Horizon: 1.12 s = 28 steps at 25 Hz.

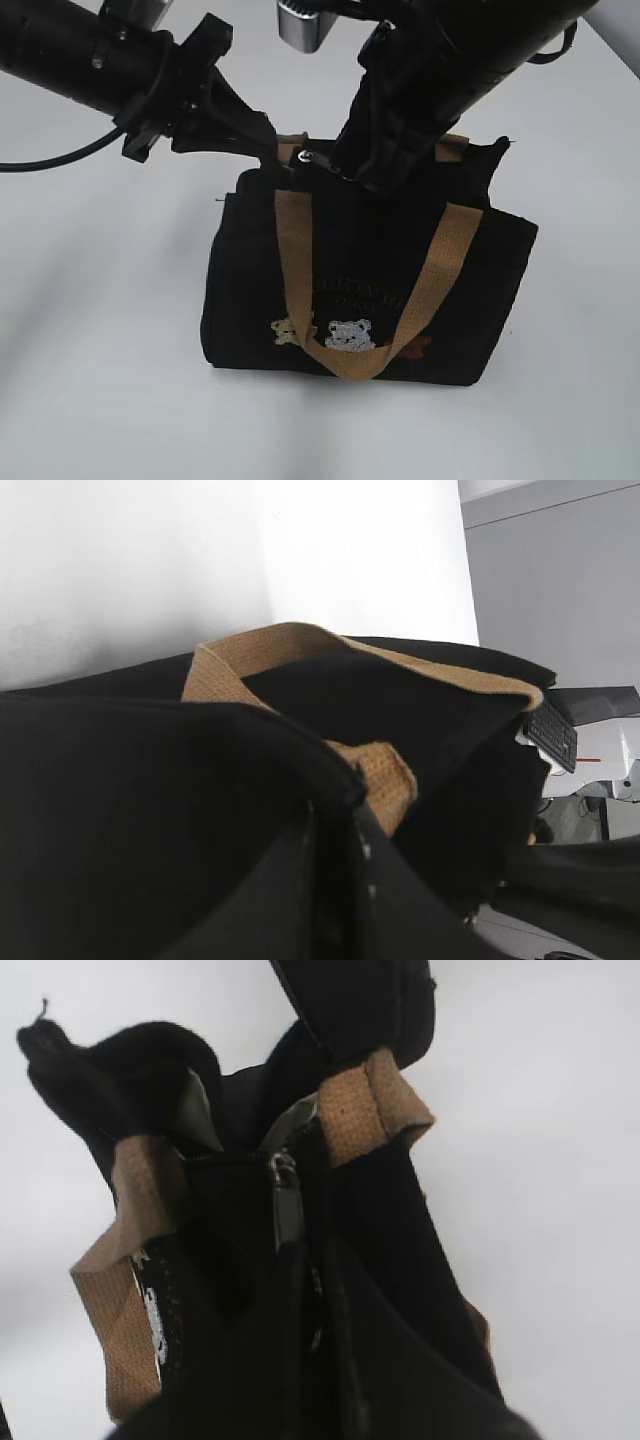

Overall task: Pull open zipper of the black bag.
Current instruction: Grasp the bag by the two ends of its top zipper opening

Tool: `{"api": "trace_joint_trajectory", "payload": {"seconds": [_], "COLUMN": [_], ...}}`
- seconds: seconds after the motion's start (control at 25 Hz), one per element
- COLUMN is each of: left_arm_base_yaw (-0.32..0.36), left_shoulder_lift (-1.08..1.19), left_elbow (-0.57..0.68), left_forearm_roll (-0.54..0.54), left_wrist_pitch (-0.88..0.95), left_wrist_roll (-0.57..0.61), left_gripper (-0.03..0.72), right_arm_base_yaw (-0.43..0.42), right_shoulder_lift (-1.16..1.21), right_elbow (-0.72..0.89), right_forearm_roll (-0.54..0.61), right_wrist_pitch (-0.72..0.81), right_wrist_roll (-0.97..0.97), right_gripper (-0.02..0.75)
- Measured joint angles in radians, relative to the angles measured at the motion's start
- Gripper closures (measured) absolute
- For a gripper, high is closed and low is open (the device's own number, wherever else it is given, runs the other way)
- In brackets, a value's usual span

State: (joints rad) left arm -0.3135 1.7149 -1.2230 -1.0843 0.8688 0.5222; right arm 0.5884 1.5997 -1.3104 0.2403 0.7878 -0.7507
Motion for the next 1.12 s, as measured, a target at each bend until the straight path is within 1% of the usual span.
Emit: {"api": "trace_joint_trajectory", "payload": {"seconds": [0.28, 0.6, 0.84, 1.12], "left_arm_base_yaw": [-0.001, -0.001, -0.001, -0.001], "left_shoulder_lift": [0.0, 0.0, 0.0, 0.0], "left_elbow": [-0.001, -0.001, -0.001, -0.001], "left_forearm_roll": [0.018, 0.039, 0.053, 0.061], "left_wrist_pitch": [0.004, 0.004, 0.009, 0.009], "left_wrist_roll": [-0.001, -0.001, -0.001, -0.001], "left_gripper": [0.676, 0.676, 0.676, 0.676], "right_arm_base_yaw": [0.0, -0.002, -0.002, -0.002], "right_shoulder_lift": [0.0, 0.016, 0.029, 0.05], "right_elbow": [0.0, 0.0, 0.0, 0.0], "right_forearm_roll": [0.005, 0.083, 0.091, 0.098], "right_wrist_pitch": [0.005, 0.014, 0.013, 0.034], "right_wrist_roll": [0.026, 0.024, 0.024, 0.023], "right_gripper": [0.725, 0.726, 0.726, 0.689]}}
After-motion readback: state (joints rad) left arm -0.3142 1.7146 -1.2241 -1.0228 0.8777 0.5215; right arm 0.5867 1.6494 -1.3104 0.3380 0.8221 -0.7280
